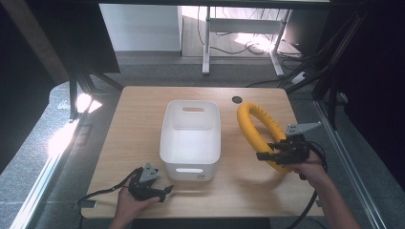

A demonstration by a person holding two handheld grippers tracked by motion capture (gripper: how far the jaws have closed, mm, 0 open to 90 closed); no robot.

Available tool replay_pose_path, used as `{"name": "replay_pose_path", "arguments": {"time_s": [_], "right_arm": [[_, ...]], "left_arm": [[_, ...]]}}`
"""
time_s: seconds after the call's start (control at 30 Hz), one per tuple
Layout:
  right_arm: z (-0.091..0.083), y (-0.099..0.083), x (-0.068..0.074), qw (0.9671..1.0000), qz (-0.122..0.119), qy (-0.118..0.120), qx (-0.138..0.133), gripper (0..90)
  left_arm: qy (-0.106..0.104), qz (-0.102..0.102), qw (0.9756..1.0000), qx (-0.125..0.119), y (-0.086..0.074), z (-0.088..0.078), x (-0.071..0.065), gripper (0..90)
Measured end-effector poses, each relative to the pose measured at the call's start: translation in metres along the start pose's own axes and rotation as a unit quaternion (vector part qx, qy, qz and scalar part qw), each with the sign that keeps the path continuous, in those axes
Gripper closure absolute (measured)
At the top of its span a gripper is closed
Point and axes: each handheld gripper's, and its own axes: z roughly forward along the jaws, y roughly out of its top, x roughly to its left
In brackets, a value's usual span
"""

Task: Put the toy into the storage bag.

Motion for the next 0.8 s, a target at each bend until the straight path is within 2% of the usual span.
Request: {"name": "replay_pose_path", "arguments": {"time_s": [0.33,0.8], "right_arm": [[-0.008,0.005,0.002,0.9994,-0.003,-0.007,-0.035,50.9],[-0.013,0.007,0.005,0.9963,-0.009,0.001,-0.086,51.0]], "left_arm": [[0.0,0.001,1.0,0.0,0.0,0.0,0.0,16.1],[0.002,-0.002,1.0,-0.001,0.0,0.0,0.0,16.2]]}}
